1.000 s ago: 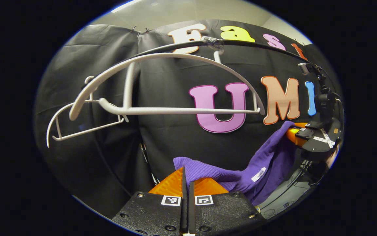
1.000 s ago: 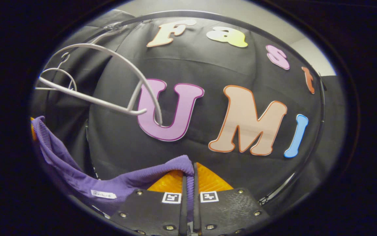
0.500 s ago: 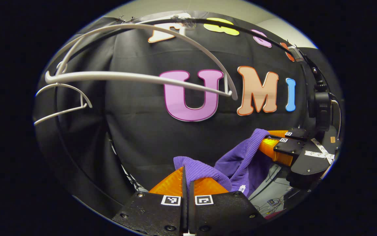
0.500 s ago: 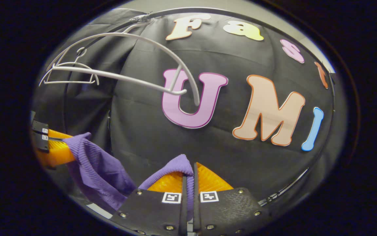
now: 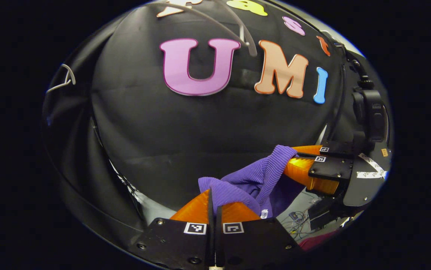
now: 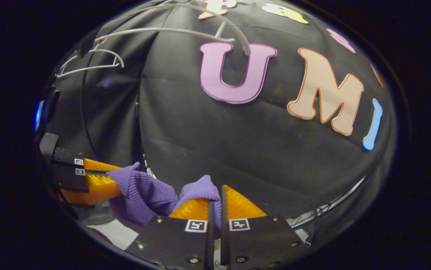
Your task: Grasp the clothes on the hanger with both hands and then place them into the laundry hamper below.
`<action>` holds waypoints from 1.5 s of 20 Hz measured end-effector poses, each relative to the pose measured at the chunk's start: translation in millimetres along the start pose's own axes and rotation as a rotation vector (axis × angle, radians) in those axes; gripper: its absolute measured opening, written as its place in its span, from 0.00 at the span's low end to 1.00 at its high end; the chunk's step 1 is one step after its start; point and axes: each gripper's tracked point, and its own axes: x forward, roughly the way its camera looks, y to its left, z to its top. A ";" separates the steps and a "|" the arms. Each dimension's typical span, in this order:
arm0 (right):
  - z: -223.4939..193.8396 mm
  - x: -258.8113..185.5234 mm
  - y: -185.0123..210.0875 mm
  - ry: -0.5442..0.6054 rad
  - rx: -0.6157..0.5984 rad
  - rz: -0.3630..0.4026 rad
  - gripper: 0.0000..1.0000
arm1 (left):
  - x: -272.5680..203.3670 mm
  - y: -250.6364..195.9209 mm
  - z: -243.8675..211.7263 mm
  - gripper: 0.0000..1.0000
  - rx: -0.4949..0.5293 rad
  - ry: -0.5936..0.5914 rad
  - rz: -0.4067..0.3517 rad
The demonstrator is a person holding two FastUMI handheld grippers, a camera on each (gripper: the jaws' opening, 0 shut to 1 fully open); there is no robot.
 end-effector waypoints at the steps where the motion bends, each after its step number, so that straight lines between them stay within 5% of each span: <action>1: -10.7 2.6 0.5 0.026 0.011 0.003 0.07 | 3.0 -0.8 -12.5 0.02 -0.007 0.030 -0.004; 12: -109.0 2.4 11.0 0.270 0.041 0.029 0.07 | 15.7 8.7 -116.5 0.00 -0.089 0.303 0.009; 18: -106.7 2.6 12.7 0.284 0.048 0.046 0.07 | 8.7 16.4 -150.6 0.08 -0.100 0.410 0.045; 21: -100.4 3.8 13.0 0.274 0.041 0.049 0.07 | 10.7 16.0 -144.6 0.08 -0.087 0.386 0.041; 23: -98.7 2.4 14.1 0.272 0.039 0.053 0.07 | 11.5 15.1 -138.8 0.00 -0.077 0.368 0.044; 30: -103.3 -5.0 19.7 0.277 0.041 0.057 0.07 | 10.9 15.5 -129.2 0.04 -0.103 0.339 0.052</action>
